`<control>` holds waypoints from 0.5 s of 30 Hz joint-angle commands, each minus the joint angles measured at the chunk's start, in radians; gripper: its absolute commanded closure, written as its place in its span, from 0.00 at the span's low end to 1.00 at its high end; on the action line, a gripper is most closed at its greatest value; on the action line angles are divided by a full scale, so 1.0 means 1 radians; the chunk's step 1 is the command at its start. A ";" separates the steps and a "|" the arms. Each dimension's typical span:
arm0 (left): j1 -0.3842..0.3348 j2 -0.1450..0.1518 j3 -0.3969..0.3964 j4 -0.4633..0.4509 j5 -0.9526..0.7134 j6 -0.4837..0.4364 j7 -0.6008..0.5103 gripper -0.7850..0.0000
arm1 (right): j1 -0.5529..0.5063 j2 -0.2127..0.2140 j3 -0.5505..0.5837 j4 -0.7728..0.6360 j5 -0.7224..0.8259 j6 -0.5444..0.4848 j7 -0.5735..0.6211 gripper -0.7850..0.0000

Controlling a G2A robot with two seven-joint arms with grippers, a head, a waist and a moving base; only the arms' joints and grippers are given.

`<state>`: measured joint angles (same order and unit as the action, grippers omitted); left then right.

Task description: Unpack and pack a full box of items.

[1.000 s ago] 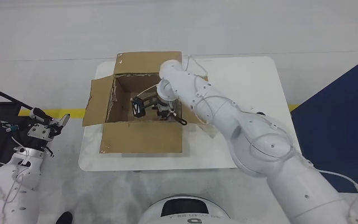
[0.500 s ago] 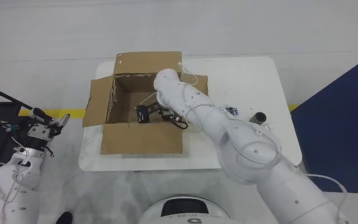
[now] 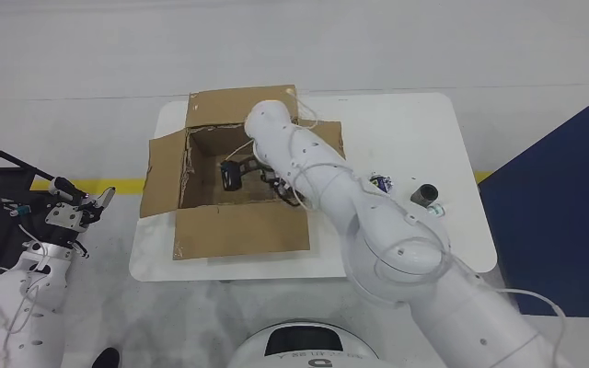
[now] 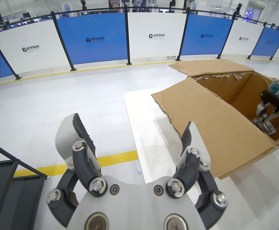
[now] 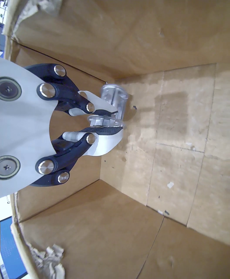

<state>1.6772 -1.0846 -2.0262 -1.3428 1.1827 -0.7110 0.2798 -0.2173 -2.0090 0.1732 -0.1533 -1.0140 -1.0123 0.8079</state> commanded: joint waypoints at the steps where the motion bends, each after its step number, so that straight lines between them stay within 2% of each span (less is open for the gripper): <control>1: 0.000 0.000 0.000 0.000 0.000 0.000 0.000 0.00 | 0.020 -0.004 0.013 0.017 0.041 0.005 0.005 1.00; 8: 0.000 0.000 0.000 0.000 0.000 0.000 0.000 0.00 | 0.036 -0.003 0.062 0.009 0.157 0.104 0.087 1.00; 9: 0.000 0.000 0.000 0.000 0.000 0.000 0.000 0.00 | 0.034 -0.002 0.066 0.010 0.170 0.109 0.104 0.79; 11: 0.000 0.000 0.000 0.000 0.000 0.000 0.000 0.00 | 0.029 -0.001 0.072 0.003 0.187 0.121 0.121 0.78; 15: 0.000 0.000 0.000 0.000 0.000 0.000 0.000 0.00 | 0.010 -0.001 0.069 -0.015 0.201 0.122 0.122 0.65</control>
<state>1.6772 -1.0846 -2.0262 -1.3428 1.1827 -0.7110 0.2798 -0.2014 -2.0096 0.2444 -0.1640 -0.8151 -0.8894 0.9309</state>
